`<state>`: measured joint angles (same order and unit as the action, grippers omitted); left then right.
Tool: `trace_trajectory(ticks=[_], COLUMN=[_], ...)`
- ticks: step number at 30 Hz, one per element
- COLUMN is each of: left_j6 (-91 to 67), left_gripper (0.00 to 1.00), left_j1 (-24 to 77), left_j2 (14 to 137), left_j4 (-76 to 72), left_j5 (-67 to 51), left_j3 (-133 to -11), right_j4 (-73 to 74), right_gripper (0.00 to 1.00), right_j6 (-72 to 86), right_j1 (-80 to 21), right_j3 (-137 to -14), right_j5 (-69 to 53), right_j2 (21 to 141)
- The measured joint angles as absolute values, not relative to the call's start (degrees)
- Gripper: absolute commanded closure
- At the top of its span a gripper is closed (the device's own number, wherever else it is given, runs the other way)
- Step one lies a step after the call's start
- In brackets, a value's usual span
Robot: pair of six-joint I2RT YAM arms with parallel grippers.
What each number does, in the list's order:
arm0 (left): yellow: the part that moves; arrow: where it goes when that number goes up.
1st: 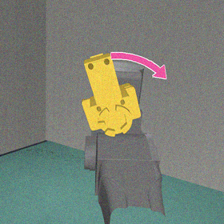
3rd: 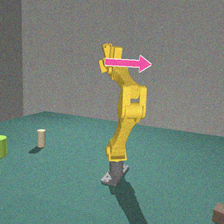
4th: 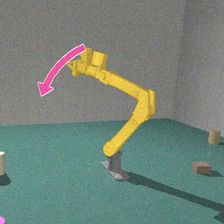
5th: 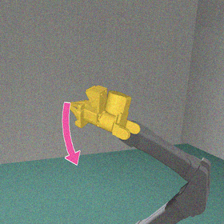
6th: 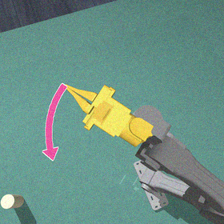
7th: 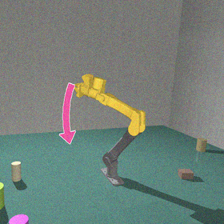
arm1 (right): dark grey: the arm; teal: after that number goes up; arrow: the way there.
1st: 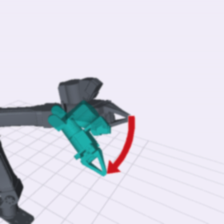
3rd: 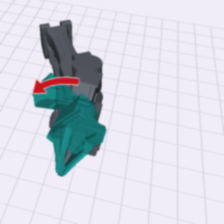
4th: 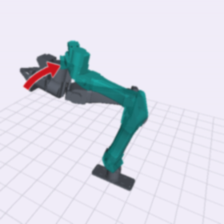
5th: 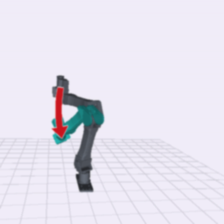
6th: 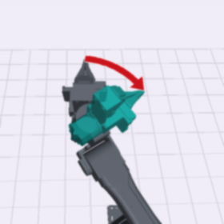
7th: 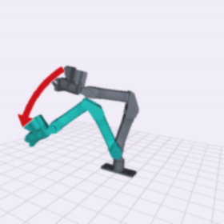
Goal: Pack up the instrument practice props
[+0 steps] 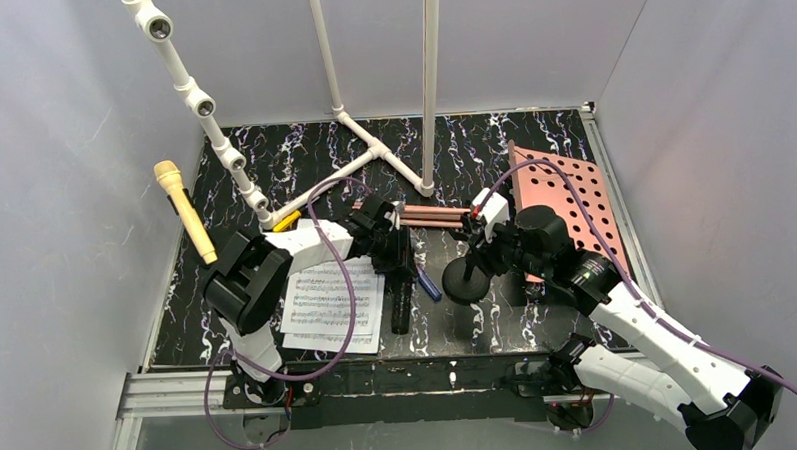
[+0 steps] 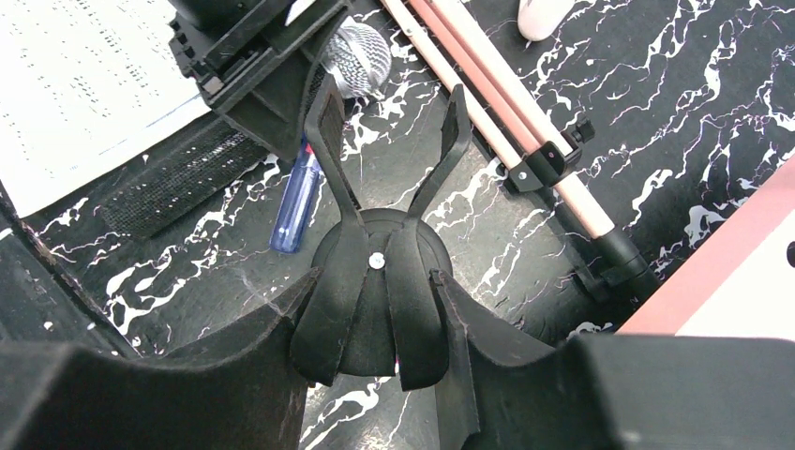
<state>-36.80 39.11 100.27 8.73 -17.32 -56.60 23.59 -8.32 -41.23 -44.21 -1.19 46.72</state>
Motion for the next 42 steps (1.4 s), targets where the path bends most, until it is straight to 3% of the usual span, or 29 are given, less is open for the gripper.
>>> trace_trajectory(ticks=[12,20,22,29,34,42], left_j6=[-35.2,-37.0,-37.9,-38.6,-38.6,-38.6], left_gripper=[1.00,1.00,1.00,0.94,0.85,0.80], left_j1=[39.5,37.5,36.6,35.6,35.6,35.6], left_j2=[104.2,97.9,96.9,97.4,98.7,98.8], left_j4=[6.7,5.8,5.4,4.3,3.1,3.1], left_j5=[-18.7,-15.6,-15.5,-16.3,-17.3,-17.4], left_j3=[-61.8,-54.7,-52.6,-52.2,-53.1,-53.3], right_j4=[23.5,23.6,23.6,22.6,20.5,15.4], right_gripper=[0.86,0.84,0.79,0.38,0.29,0.26], right_j6=[-8.1,-7.9,-7.9,-7.4,-5.9,-3.1], right_j1=[-41.2,-41.2,-41.2,-41.2,-41.2,-41.2], right_j3=[-44.1,-44.1,-44.1,-43.2,-41.7,-38.7], right_j5=[-0.8,0.5,0.7,0.7,0.7,0.7], right_j2=[46.6,46.4,46.4,45.7,44.1,40.9])
